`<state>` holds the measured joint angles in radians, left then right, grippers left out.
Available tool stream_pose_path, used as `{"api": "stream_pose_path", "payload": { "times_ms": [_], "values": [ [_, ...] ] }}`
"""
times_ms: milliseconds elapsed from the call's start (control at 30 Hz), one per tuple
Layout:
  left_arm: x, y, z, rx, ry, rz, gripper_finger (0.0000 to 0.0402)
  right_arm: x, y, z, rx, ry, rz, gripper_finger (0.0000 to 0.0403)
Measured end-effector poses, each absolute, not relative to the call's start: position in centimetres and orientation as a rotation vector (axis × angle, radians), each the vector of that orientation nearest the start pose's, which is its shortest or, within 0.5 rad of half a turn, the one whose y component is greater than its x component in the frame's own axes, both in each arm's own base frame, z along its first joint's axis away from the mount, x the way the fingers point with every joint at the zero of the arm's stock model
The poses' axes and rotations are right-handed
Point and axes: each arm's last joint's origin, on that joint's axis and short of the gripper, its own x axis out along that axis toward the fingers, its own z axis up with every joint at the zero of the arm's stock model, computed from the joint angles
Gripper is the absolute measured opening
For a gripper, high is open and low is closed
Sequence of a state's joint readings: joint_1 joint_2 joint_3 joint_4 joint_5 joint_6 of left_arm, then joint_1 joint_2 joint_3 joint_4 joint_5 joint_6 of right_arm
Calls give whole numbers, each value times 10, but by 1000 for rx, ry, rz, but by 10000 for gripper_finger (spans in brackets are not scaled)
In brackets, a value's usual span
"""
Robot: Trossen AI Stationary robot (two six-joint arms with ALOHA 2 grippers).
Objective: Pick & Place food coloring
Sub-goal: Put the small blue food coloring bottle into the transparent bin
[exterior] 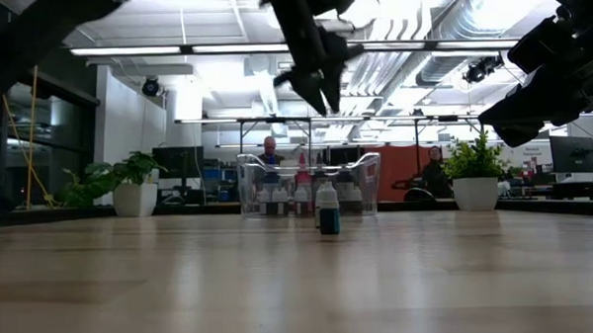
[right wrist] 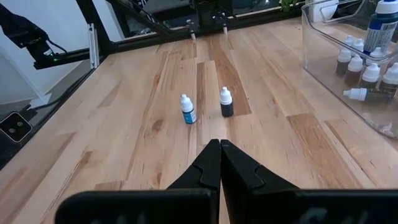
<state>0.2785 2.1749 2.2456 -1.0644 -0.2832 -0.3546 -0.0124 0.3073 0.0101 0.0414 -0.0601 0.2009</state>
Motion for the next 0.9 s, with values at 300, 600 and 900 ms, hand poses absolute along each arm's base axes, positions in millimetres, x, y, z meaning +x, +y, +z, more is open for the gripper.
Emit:
{"api": "stream_pose_path", "payload": {
  "times_ms": [300, 600, 900],
  "values": [
    [397, 83, 363, -270, 1076, 538, 141, 114, 0, 144, 209, 260, 21, 0],
    [390, 22, 361, -225, 1223, 287, 141, 114, 0, 145, 209, 260, 21, 0],
    [403, -27, 322, -93, 1270, 89, 140, 114, 0, 145, 209, 259, 21, 0]
  ]
}}
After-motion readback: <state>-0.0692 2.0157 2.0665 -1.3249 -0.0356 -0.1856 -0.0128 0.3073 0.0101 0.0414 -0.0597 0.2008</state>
